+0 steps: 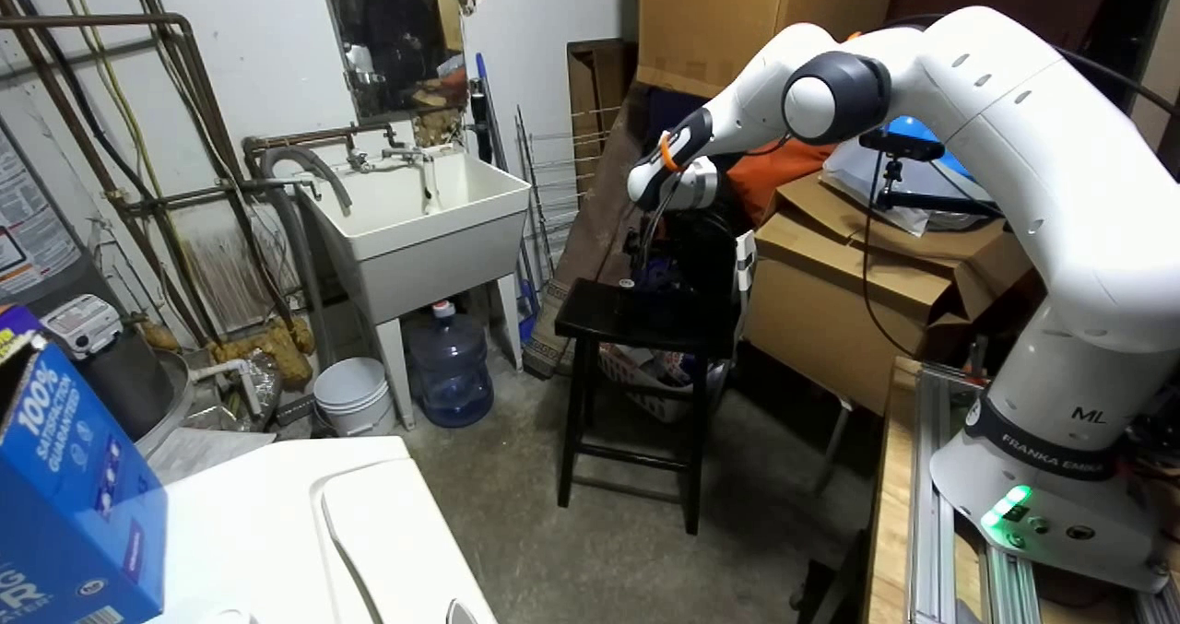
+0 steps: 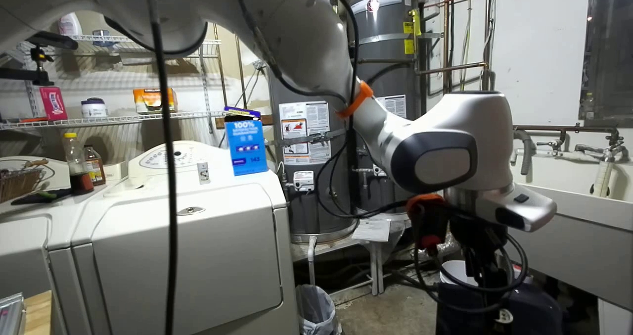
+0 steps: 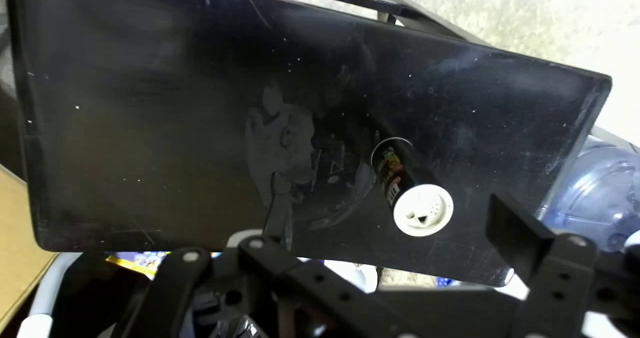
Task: Pick up the black container from the table and put it on the washing machine on the right.
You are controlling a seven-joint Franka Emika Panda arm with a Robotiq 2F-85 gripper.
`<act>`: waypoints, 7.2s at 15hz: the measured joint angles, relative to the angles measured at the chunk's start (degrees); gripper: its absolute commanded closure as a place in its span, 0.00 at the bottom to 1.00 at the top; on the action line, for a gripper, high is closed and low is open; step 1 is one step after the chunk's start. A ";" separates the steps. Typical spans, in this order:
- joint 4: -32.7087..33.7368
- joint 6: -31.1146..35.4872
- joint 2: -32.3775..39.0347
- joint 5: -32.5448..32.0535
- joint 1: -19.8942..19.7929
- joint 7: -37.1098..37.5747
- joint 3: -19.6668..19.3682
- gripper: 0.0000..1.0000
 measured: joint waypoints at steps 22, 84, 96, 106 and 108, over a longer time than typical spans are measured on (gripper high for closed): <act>23.98 -2.50 16.78 0.03 -6.08 -2.95 6.19 0.00; 33.38 -8.37 7.73 -9.21 15.45 -35.10 9.89 0.80; 30.00 -11.13 -6.34 -14.90 28.81 -48.00 23.97 0.55; 28.90 -18.75 -7.75 -14.90 33.17 -54.82 28.24 0.80; 27.24 -21.75 -9.62 -14.89 35.16 -56.34 30.49 0.80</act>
